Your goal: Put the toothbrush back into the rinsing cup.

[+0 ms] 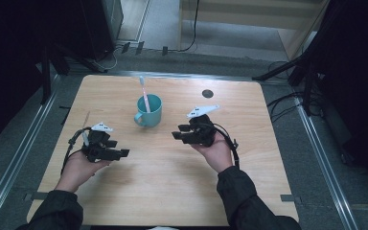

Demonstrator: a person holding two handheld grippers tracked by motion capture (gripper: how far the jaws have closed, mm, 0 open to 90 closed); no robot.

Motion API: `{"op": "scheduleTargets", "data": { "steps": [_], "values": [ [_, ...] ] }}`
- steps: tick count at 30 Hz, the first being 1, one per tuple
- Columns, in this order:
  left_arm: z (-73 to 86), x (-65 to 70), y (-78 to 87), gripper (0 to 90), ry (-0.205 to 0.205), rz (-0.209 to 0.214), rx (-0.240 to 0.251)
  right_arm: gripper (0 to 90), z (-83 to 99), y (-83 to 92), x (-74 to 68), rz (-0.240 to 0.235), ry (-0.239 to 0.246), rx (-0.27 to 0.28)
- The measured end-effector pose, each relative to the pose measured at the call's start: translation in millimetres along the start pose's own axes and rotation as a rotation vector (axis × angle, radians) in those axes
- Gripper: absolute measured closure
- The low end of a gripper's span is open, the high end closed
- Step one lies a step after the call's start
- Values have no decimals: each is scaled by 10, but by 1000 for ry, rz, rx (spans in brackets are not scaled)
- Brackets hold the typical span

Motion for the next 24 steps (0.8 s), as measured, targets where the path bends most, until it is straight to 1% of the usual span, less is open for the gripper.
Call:
{"op": "scheduleTargets", "data": {
  "steps": [2, 6, 11, 14, 15, 16, 21, 24],
  "values": [
    [-14, 9, -9, 326, -8, 2, 2, 588, 45, 44, -9, -11, -14, 7],
    [-48, 38, -34, 324, -15, 12, 8, 589, 108, 139, -12, -2, -21, 18],
    [-57, 64, -68, 316, -27, 13, -1, 581, 207, 231, -27, 0, -23, 3],
    [-65, 73, -80, 312, -23, 17, 1, 561, 270, 290, -24, -2, -19, -6],
    [-64, 72, -86, 312, -27, 15, -2, 549, 291, 308, -22, -5, -16, -6],
    [-63, 76, -89, 311, -27, 17, -3, 548, 320, 322, -19, -17, -16, -10],
    [-57, 95, -87, 307, -39, 15, -6, 535, 454, 381, 16, -17, -53, -45],
    [-54, 98, -91, 306, -41, 11, -7, 521, 481, 432, 38, -8, -35, -47]
  ]
}}
Point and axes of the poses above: each handheld gripper's, and its own axes: y roughly backward along the jaws, z roughly out of its underside, x roughly to its right, the point moved 9 cm from there along -y, roughly forward along the jaws, and after that the axes turned 7 degrees about -z, right-handed, at the moved point
